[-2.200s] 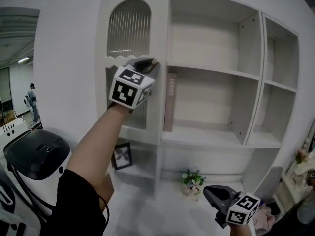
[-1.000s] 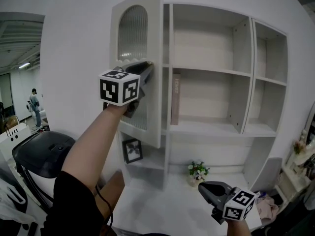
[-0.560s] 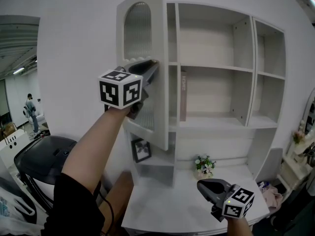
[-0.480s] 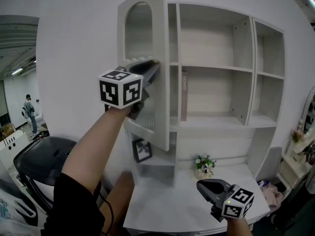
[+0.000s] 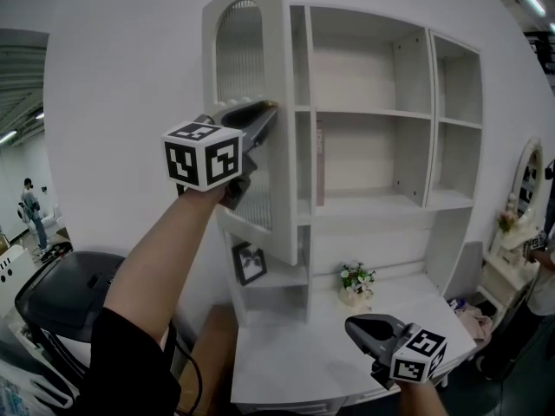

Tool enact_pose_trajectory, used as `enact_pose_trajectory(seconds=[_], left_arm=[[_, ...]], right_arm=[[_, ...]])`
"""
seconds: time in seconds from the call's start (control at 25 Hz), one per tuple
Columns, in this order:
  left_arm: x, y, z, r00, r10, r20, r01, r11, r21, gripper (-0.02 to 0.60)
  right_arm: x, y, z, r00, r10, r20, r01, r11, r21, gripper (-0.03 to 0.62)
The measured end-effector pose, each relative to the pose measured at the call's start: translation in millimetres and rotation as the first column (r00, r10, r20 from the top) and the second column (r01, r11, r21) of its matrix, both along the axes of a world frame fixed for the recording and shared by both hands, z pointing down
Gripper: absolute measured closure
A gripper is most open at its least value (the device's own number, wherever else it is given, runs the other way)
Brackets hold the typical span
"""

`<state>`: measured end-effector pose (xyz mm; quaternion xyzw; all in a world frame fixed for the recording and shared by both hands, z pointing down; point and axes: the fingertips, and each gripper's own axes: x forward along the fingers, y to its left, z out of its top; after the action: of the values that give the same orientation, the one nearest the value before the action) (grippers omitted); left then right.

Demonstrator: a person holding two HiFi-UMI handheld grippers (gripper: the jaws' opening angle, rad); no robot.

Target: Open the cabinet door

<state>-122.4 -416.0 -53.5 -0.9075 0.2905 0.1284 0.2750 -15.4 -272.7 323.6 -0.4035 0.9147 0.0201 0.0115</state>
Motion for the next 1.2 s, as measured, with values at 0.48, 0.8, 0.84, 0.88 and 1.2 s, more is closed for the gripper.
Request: enact_pose_trajectory(seconds=[0.48, 0.8, 0.84, 0.88, 1.2], left_arm=[[-34, 18, -1, 0.993, 0.115, -0.038, -0.115, 0.993, 0.007, 0.505], [-59, 27, -1, 0.988, 0.147, -0.052, -0.148, 0.989, -0.011, 0.503], [-62, 28, -1, 0.987, 0.149, -0.056, -0.150, 0.989, -0.012, 0.502], [-66, 29, 0, 0.987, 0.152, -0.059, -0.153, 0.988, -0.012, 0.502], [-102, 37, -1, 0.978, 0.187, -0.089, -0.192, 0.980, -0.050, 0.497]], right_arm=[[-39, 12, 4, 0.999, 0.053, -0.007, -0.053, 0.999, -0.003, 0.594], [-62, 19, 8, 0.999, 0.046, -0.012, -0.047, 0.999, -0.014, 0.594], [-65, 20, 9, 0.999, 0.045, -0.013, -0.045, 0.999, -0.015, 0.594], [-67, 21, 9, 0.999, 0.043, -0.015, -0.043, 0.999, -0.016, 0.594], [-83, 28, 12, 1.000, 0.028, -0.013, -0.029, 0.999, -0.025, 0.594]])
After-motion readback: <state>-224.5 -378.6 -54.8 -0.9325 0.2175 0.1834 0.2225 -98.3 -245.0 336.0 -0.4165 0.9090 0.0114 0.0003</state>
